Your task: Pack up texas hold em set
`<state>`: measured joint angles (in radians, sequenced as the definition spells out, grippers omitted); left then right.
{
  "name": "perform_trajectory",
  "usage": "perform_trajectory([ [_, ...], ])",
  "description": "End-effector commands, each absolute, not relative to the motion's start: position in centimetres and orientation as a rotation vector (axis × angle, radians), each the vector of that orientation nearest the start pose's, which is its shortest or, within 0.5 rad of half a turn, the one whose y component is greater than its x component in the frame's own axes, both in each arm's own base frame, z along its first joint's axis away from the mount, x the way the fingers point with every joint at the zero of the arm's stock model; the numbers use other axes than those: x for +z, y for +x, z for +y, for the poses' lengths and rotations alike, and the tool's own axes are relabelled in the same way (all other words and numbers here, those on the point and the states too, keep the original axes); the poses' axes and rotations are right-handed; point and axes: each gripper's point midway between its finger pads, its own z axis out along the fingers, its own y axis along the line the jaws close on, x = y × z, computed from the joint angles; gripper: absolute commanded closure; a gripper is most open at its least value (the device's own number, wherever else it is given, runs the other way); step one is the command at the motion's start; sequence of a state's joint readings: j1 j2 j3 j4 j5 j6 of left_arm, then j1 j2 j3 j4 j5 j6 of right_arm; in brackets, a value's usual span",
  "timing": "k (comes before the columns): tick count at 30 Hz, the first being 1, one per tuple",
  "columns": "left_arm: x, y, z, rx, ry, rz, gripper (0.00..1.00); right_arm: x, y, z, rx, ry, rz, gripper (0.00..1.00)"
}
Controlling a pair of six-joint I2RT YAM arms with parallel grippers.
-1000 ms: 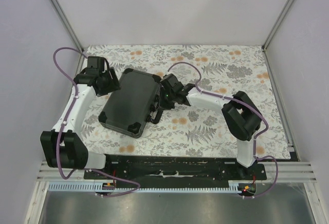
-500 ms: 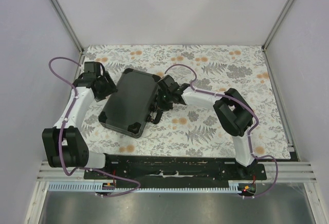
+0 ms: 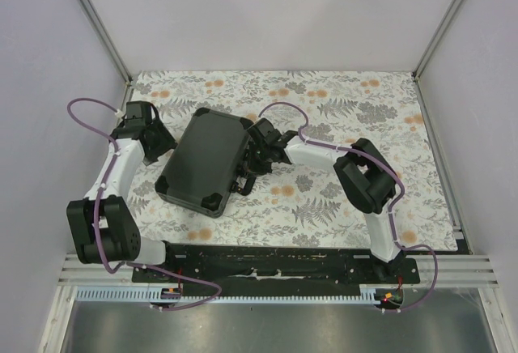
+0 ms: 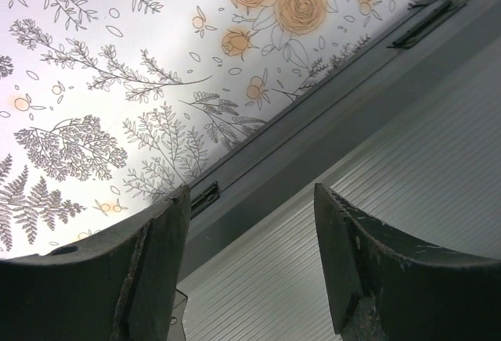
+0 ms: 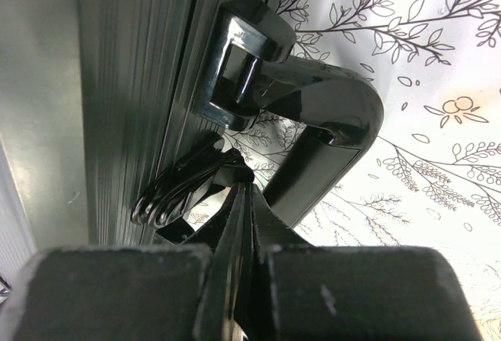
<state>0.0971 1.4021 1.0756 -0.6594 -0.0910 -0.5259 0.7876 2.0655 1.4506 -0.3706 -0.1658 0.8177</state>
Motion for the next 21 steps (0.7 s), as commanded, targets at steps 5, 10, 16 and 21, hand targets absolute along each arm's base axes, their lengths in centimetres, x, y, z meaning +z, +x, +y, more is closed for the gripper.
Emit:
perform_trajectory([
  [5, 9.6, 32.5, 3.4, 0.016, -0.909, 2.485, 0.32, 1.6, 31.3, 39.5, 0.716, -0.028, 2.761, 1.0],
  [10, 8.3, 32.0, 2.3, -0.054, -0.907, 2.529, 0.36, 0.9, 31.7, 39.5, 0.706, -0.013, 2.752, 1.0],
  [16, 7.1, 31.3, 1.1, -0.134, -0.913, 2.559, 0.41, 0.5, 32.3, 40.4, 0.757, -0.009, 2.706, 1.0],
  [21, 7.3, 31.2, -0.1, -0.222, -0.907, 2.56, 0.44, 0.2, 33.0, 41.5, 0.835, 0.006, 2.652, 1.0],
])
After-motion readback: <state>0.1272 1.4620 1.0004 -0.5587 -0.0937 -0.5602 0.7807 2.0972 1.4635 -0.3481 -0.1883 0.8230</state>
